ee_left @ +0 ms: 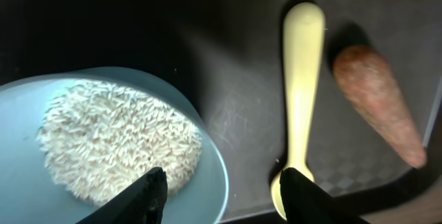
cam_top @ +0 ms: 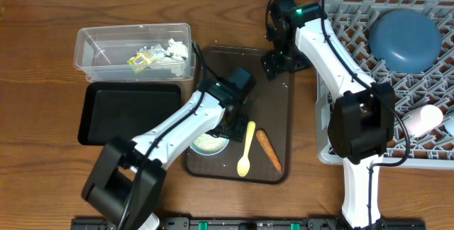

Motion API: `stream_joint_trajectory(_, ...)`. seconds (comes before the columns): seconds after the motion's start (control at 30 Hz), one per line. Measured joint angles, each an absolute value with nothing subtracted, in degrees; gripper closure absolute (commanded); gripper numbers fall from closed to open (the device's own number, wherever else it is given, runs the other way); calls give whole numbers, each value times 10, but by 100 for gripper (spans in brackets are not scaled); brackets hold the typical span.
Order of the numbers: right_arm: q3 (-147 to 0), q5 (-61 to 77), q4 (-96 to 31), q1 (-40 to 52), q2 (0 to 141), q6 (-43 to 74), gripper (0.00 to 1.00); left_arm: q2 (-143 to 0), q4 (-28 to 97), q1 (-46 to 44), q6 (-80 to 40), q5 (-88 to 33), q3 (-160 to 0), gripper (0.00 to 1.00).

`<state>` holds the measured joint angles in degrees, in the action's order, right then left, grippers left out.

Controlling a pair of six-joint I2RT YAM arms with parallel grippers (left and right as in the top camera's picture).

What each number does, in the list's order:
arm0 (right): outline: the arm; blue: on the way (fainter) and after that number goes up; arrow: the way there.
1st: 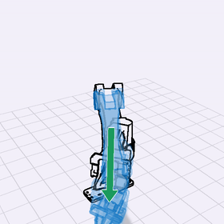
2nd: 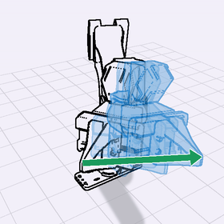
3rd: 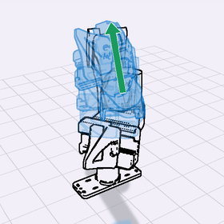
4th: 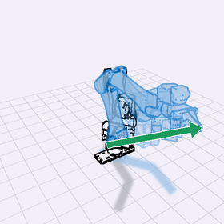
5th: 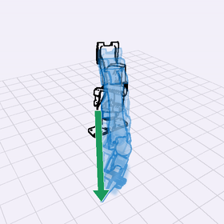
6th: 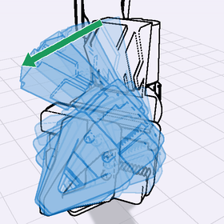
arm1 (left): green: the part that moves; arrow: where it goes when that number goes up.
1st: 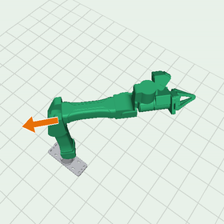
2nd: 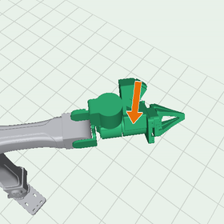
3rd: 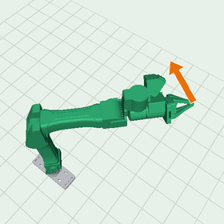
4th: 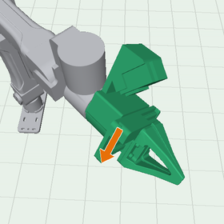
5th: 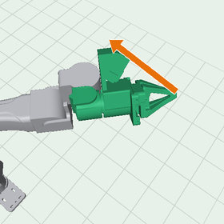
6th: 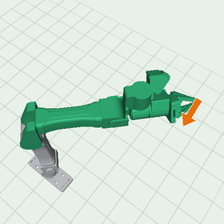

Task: Sort waste into correct bins and load items into the dishwasher rack
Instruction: 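Lift the rice bowl with the left gripper toward the black tray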

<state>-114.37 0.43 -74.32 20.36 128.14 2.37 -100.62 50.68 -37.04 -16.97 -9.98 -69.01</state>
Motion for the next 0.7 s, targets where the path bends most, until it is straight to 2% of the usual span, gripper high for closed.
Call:
stream_joint_trajectory(0.27, -1144, 4, -741, 203, 1281, 24, 17, -1033, 503, -370, -170, -98, -690, 47)
stream_joint_trajectory(0.37, -1144, 4, -740, 203, 1281, 24, 17, -1034, 500, -370, -175, -85, -690, 55)
stream_joint_trajectory(0.7, -1145, 6, -723, 183, 1281, 29, 19, -1034, 489, -370, -178, -65, -690, 56)
